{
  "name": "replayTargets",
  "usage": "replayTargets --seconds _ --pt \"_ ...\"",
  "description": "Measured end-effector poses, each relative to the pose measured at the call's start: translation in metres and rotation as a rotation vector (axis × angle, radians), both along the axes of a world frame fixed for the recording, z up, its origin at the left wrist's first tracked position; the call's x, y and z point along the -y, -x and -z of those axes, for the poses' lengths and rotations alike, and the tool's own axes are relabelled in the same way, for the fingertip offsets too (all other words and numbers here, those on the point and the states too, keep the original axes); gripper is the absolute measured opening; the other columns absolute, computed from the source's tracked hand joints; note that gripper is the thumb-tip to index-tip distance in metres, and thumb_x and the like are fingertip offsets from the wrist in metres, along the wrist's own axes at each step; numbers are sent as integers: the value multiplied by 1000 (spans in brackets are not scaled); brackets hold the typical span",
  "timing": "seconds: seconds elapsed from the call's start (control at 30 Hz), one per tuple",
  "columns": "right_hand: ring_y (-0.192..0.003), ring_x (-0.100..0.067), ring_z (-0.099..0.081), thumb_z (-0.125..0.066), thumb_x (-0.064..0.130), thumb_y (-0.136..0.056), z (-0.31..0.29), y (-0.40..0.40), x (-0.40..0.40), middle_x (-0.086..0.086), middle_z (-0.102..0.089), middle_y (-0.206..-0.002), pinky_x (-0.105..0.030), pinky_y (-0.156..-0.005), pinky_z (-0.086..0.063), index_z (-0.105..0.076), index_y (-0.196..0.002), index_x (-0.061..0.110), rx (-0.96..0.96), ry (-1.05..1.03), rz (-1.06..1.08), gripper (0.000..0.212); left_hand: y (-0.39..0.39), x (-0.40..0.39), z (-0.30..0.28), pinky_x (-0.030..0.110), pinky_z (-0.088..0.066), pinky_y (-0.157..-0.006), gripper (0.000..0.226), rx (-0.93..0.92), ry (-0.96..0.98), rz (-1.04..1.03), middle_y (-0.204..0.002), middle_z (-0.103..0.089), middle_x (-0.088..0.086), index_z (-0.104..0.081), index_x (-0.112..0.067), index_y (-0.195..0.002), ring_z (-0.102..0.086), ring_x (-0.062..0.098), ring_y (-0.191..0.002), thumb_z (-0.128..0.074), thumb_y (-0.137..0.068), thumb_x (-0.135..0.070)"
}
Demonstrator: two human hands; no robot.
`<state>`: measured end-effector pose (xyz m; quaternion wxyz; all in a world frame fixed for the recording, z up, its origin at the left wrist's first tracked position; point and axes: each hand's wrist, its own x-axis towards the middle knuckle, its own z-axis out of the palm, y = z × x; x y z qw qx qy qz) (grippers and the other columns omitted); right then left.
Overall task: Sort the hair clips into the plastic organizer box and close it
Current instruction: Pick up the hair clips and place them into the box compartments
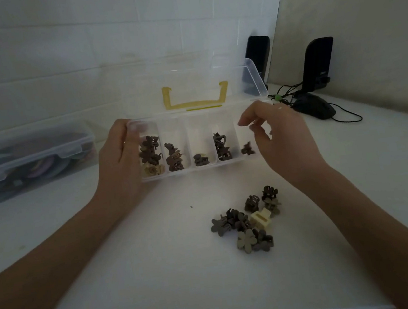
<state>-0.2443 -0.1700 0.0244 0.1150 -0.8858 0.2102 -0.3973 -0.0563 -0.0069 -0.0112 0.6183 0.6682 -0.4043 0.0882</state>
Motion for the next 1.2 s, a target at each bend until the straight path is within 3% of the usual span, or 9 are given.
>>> replayTargets --seconds 0.1,0.23,0.37,0.5,0.57,0.73,1.0,1.1,1.2 --pt "-85 -10 -54 -47 -5 -87 -2 2 -1 10 -62 -90 -19 -66 -38 -64 -90 20 33 -9 -32 31 0 0 0 14 -39 -66 27 6 -5 -5 -81 -52 -11 -53 -7 -99 -50 -10 -69 -34 -103 -24" --pt "-75 -1 -49 -49 -6 -84 -7 3 -8 12 -62 -81 -12 -64 -34 -66 -83 21 -29 14 -139 33 -2 1 1 21 -43 -70 26 -18 2 -1 -85 -56 -12 -54 -11 -100 -53 -10 -74 -34 -103 -26" --pt "-61 -5 -57 -57 -4 -76 -16 10 -26 9 -66 -66 -8 -56 -38 -68 -74 16 -248 -77 -470 24 0 0 0 15 -39 -65 25 6 -1 -17 -81 -54 -12 -54 -11 -99 -50 -9 -70 -34 -103 -25" --pt "-44 -8 -47 -60 18 -75 -15 13 -29 10 -47 -43 -12 -48 -30 -62 -68 27 -515 -3 -403 12 2 0 -1 19 -40 -67 25 -18 -5 -9 -80 -53 -12 -55 -11 -99 -51 -11 -70 -34 -103 -25" --pt "-48 -5 -48 -61 33 -76 -17 15 -28 10 -46 -43 -17 -50 -31 -60 -71 31 -582 50 -352 6 2 0 -1 23 -41 -68 24 -32 -2 -12 -79 -54 -13 -55 -14 -98 -51 -9 -69 -34 -103 -26" --pt "-55 0 -54 -62 59 -72 -27 21 -28 11 -62 -58 -24 -60 -43 -58 -91 38 -813 -112 -371 28 1 -1 0 31 -43 -76 27 -47 3 -10 -85 -57 -14 -57 -15 -100 -54 5 -80 -34 -102 -29" --pt "-65 -6 -57 -67 47 -77 -26 19 -28 12 -64 -65 -28 -67 -49 -62 -87 37 -836 -197 -416 15 3 -1 -2 9 -37 -62 24 -32 0 -4 -76 -54 -14 -55 -14 -99 -51 -12 -66 -34 -103 -25" --pt "-63 -2 -55 -66 50 -76 -26 20 -26 12 -61 -67 -23 -63 -46 -61 -90 39 -872 -232 -408 17 2 0 -1 16 -40 -66 25 -51 0 0 -81 -55 -14 -55 -13 -100 -54 -13 -70 -34 -103 -27" --pt "-59 -1 -54 -66 46 -77 -25 21 -26 10 -61 -66 -28 -66 -49 -62 -89 40 -905 -293 -430 15 1 0 0 21 -38 -61 29 -51 -11 -1 -76 -54 -13 -56 -10 -103 -52 -11 -64 -33 -103 -28"
